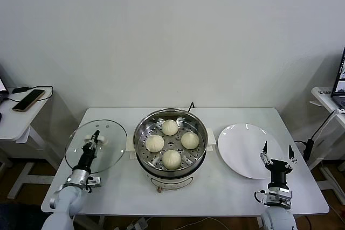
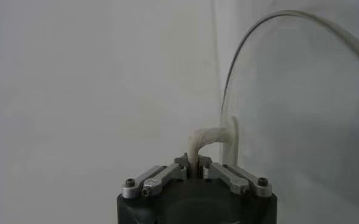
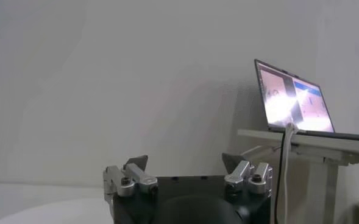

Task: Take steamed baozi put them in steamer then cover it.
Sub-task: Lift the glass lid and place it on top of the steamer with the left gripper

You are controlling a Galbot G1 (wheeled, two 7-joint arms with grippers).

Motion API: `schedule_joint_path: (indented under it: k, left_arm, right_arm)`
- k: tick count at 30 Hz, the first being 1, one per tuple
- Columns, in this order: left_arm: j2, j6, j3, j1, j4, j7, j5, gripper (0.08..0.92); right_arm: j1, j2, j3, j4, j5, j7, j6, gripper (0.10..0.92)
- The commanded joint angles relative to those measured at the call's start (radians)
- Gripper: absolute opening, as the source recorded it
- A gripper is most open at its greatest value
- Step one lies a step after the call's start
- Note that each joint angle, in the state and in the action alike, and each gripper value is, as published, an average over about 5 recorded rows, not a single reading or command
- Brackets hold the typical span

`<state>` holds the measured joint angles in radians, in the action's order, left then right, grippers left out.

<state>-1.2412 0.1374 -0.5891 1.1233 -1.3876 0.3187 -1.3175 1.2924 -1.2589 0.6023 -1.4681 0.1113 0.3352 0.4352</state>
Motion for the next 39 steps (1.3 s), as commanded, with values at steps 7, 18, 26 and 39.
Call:
schedule_joint_path:
  k: [7,18,26,39]
  left_arm:
    - [0.067,-0.151,-0.004,0.198,-0.704,-0.223,0.209,0.196]
    - [0.033,-0.484,0.438,0.174,-0.95,-0.448,0.101,0.196]
    - [-0.122,-0.646,0.662,0.061,-0.785,-0.577,-0.084,0.196]
    - [-0.286,-0.711,0.73,0.0,-0.582,-0.544,-0.24,0.196]
  right_arm:
    - [0.001,0.003,0.003,-0.012,0.007,-0.004,-0.003,0.823]
    - [0.003,0.008,0.009,-0.004,0.018,-0.016,-0.008,0.823]
    - [0.001,-0.011,0.019,0.021,0.018,-0.026,-0.007,0.823]
    - [-0.009,-0.013,0.037,0.068,0.022,-0.036,0.003,0.823]
